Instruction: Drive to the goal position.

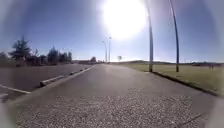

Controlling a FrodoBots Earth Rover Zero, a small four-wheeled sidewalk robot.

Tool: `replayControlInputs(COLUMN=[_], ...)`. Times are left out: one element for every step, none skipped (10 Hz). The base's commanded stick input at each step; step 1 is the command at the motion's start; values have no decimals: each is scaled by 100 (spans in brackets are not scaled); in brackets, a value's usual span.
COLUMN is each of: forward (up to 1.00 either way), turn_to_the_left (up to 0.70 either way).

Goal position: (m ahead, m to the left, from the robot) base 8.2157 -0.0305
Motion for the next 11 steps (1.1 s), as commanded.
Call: replayControlInputs(forward=[100, 100, 100, 100, 100, 100, 100, 100, 100, 100, 100], turn_to_the_left=[0, 0, 0, 1, 15, 40, 23, 7, 3, 0, 0])
